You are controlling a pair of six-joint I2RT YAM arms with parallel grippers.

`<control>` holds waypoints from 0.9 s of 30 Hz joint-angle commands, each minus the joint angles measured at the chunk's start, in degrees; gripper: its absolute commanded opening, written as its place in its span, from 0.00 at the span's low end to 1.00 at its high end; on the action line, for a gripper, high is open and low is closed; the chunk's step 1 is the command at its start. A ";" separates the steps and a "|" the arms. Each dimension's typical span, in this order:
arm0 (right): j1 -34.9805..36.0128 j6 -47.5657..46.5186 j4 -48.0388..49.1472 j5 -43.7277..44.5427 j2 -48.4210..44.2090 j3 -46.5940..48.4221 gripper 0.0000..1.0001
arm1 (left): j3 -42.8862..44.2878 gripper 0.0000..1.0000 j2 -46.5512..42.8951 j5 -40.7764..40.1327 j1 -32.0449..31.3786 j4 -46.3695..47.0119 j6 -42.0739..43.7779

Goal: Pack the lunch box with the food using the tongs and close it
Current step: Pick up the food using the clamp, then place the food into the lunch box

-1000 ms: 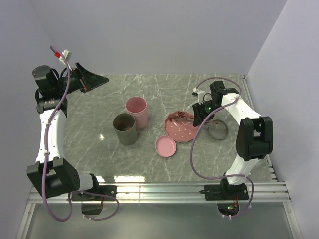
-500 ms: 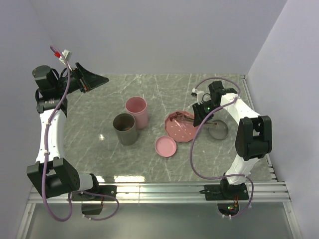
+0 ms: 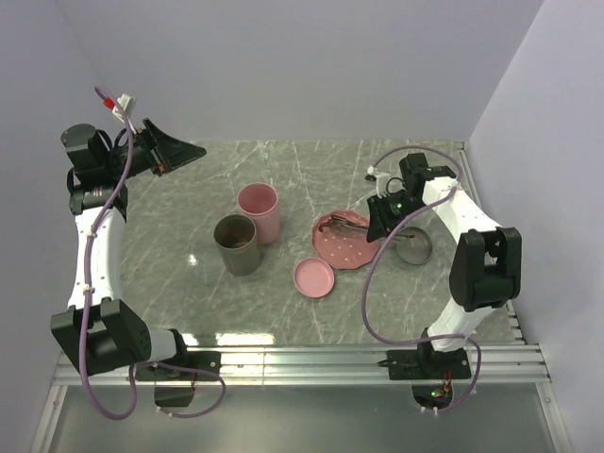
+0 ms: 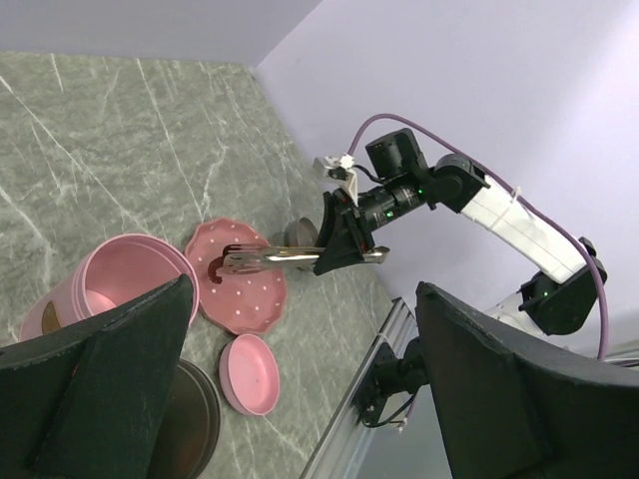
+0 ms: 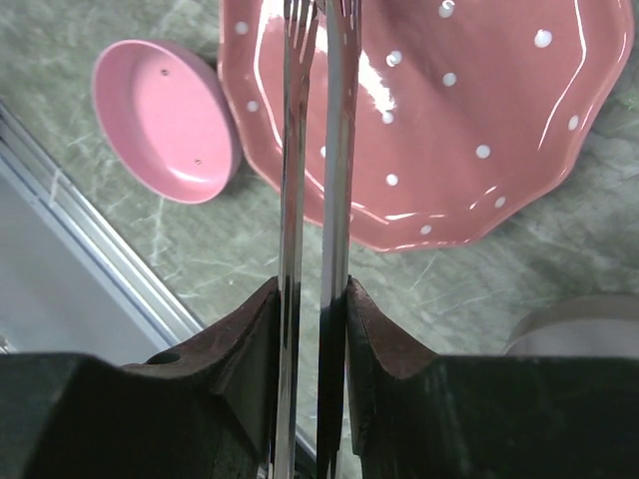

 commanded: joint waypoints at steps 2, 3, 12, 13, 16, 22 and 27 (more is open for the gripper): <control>-1.05 0.06 -2.86 -3.06 -4.65 3.03 0.35 | 1.65 0.99 0.23 1.21 0.34 2.53 -0.60; -1.14 -0.11 -3.55 -3.76 -5.01 3.29 0.34 | 1.65 1.00 0.23 1.21 0.34 2.53 -0.60; 2.11 2.25 -7.17 -10.71 -9.93 9.53 0.35 | 2.97 0.99 0.58 1.12 0.33 1.31 0.18; 2.81 2.61 -7.25 -11.32 -10.45 10.06 0.34 | 3.40 0.99 0.58 1.04 0.34 1.30 0.54; 6.41 3.66 -6.90 -11.59 -12.21 12.60 0.34 | 3.41 0.99 0.58 0.86 0.33 1.30 0.46; 17.39 9.29 -0.40 -9.75 -14.07 14.36 0.34 | 2.27 0.99 0.41 0.59 0.25 2.97 -1.39; 23.46 12.19 2.50 -7.99 -10.03 17.70 0.34 | 2.09 0.99 0.32 0.59 0.25 3.15 -1.65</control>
